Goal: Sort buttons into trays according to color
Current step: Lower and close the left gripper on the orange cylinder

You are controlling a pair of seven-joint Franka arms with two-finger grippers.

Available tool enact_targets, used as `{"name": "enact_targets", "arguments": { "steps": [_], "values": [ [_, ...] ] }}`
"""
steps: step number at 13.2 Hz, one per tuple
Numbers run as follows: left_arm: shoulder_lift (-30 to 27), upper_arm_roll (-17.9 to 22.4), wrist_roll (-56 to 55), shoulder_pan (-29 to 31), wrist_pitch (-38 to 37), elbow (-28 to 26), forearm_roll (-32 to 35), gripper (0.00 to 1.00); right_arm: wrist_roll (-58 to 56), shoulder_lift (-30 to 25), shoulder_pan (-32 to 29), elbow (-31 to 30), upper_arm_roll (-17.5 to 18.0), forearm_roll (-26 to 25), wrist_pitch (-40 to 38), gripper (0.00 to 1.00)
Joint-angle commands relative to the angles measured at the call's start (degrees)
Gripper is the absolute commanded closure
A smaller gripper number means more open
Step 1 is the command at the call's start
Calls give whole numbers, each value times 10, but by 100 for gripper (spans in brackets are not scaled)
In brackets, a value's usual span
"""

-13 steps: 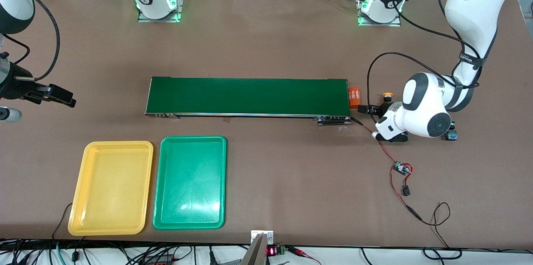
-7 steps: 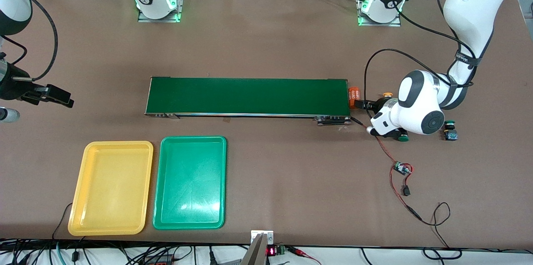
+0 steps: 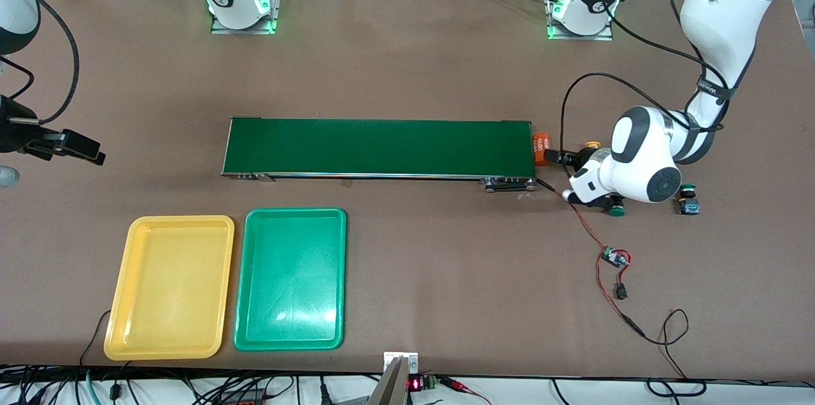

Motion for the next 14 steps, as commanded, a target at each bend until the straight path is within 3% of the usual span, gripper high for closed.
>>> {"name": "enact_targets", "arguments": {
  "steps": [1, 8, 14],
  "values": [
    [-10, -11, 14, 1, 27, -28, -15, 0, -13, 0, -3, 6, 2, 2, -5, 0],
    [-3, -15, 14, 5, 37, -35, -40, 0, -13, 0, -6, 6, 2, 5, -3, 0],
    [14, -15, 56, 19, 42, -35, -40, 12, -16, 0, -8, 6, 2, 7, -1, 0]
  ]
}}
